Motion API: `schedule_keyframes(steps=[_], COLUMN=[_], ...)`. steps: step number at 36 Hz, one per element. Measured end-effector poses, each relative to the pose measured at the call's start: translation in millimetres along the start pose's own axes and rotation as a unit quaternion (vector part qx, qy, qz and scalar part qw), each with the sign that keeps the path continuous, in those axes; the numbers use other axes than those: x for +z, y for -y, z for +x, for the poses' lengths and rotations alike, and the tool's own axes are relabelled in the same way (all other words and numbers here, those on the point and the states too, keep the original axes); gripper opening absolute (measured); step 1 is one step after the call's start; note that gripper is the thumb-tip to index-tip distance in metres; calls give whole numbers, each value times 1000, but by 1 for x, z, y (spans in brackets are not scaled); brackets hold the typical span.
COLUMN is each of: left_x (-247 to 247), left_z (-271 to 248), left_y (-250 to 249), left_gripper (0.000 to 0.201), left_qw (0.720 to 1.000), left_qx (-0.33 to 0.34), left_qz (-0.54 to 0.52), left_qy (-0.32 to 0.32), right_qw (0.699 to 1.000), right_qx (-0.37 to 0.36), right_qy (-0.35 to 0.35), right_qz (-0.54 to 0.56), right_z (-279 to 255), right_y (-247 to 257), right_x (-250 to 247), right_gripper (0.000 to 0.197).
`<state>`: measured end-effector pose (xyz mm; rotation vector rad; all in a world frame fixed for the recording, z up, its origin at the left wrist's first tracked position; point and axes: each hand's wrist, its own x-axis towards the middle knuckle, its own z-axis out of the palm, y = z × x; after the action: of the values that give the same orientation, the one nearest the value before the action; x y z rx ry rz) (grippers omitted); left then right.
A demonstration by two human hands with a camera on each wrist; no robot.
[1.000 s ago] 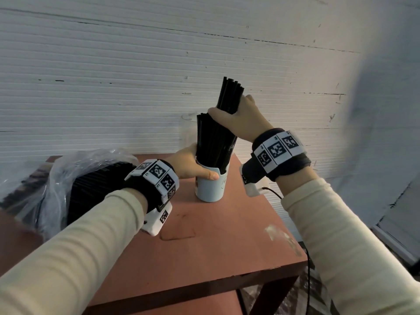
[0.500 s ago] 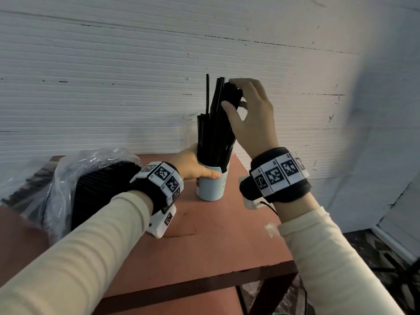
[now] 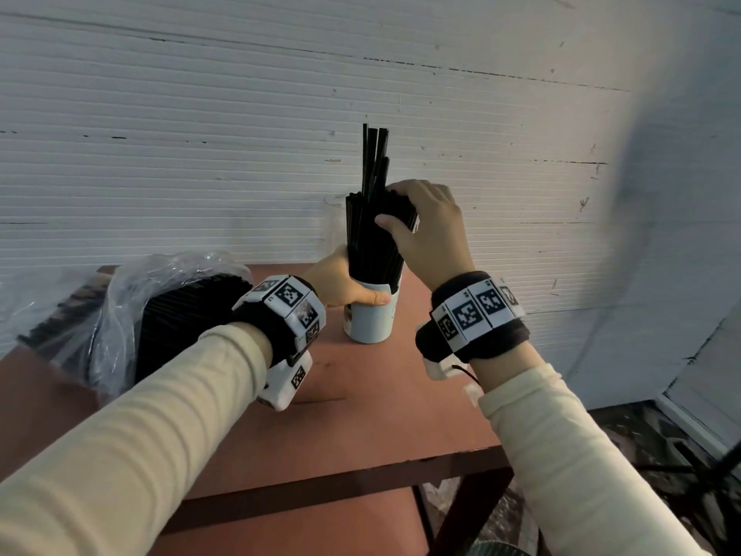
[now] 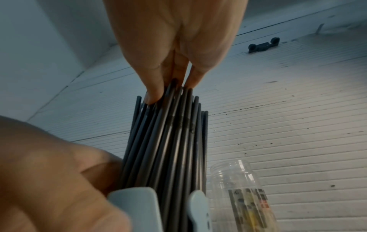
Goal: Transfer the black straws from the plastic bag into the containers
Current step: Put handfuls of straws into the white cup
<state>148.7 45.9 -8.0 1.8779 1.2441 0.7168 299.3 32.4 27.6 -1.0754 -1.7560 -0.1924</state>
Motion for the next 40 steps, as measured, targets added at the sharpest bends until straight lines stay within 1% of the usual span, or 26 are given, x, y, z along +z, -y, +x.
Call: schedule_keyframes(steps=[1,2,7,9,12,14,16,17,19,22,25,28,31,32,34,36,39,40], left_x=[-1,-3,-16,-20,-23,-23,-22,-21,-19,-19,-20,-20,-20,-20,-20,-19,-18,-17], left_z=[1,0,-3,-5,-8,-7,-7,-7,-6,-4,-3,-2,-4,-4,-3,-3,-1,-1], left_y=[0,0,5,9,12,14,16,16,17,17,20,23,22,21,22,22,24,24], left_gripper=[60,53,46,48,53,58,62,65,69,70,69,67,56,55,60,65,71,72], left_qw=[1000,1000,999,999,1000,1000,1000,1000,1000,1000,1000,1000,1000,1000,1000,1000,999,999], left_qx=[3,2,-2,-7,-4,-3,-15,-22,-28,-30,-30,-21,-10,-7,-8,-14,-26,-29], left_qz=[-4,-6,-13,-9,4,16,7,-1,-4,2,3,1,-1,-1,2,9,16,16], left_qy=[12,22,29,30,24,15,0,-3,0,3,-3,-3,15,16,8,-3,-17,-21], right_qw=[1000,1000,1000,999,998,997,996,997,997,995,997,999,998,998,998,999,998,998], right_qx=[1,0,-26,-28,-17,0,3,-4,-18,-14,-21,-46,-61,-65,-62,-36,-12,-10], right_qy=[3,7,14,21,50,63,46,31,5,-28,-44,-26,-14,-10,7,16,-6,-16], right_qz=[-3,-3,-4,10,24,47,74,74,74,90,61,5,-15,-19,-16,11,58,65], right_z=[0,-1,-2,-1,6,12,16,17,19,20,19,11,0,-2,-1,5,16,20], right_y=[-1,-1,-3,-3,-1,2,4,6,9,11,9,7,6,6,8,12,20,23], right_x=[-1,-1,-5,-8,-11,-13,-14,-13,-13,-11,-10,-5,3,3,2,-2,-10,-12], right_gripper=[28,28,24,23,23,31,44,46,36,18,14,13,17,18,18,21,37,38])
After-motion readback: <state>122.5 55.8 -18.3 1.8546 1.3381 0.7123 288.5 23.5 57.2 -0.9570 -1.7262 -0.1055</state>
